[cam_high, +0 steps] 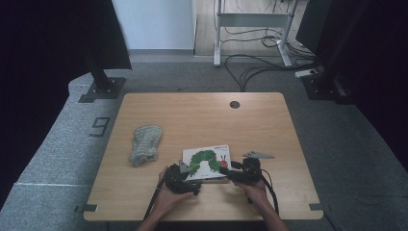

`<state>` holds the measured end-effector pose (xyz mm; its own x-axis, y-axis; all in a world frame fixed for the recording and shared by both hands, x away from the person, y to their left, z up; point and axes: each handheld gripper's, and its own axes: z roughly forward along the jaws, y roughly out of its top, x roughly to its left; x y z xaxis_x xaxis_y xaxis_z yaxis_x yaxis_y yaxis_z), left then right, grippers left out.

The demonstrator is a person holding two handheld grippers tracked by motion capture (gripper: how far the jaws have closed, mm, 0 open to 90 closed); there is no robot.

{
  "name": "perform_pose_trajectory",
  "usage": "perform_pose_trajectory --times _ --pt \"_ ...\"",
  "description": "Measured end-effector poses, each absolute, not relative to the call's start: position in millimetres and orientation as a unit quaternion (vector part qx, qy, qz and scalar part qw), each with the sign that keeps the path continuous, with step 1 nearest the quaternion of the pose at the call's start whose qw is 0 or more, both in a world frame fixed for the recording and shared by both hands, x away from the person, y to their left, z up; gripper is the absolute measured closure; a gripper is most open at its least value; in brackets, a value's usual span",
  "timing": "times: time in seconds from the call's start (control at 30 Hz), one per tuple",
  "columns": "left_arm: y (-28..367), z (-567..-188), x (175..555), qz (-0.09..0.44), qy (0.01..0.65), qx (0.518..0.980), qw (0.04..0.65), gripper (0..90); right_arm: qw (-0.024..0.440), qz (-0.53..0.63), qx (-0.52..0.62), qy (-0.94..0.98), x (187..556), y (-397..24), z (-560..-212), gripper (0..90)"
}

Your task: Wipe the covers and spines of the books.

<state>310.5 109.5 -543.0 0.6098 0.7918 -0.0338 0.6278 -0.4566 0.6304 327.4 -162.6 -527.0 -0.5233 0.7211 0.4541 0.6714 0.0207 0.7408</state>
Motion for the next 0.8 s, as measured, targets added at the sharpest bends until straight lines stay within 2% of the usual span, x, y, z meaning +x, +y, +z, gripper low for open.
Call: perform_pose_trajectory --times 0.8 --pt "111.5 -542.3 315.0 0.128 0.447 0.822 0.328 7.8 0.030 0.497 0.478 0.723 328.4 -162.1 -529.0 31.0"
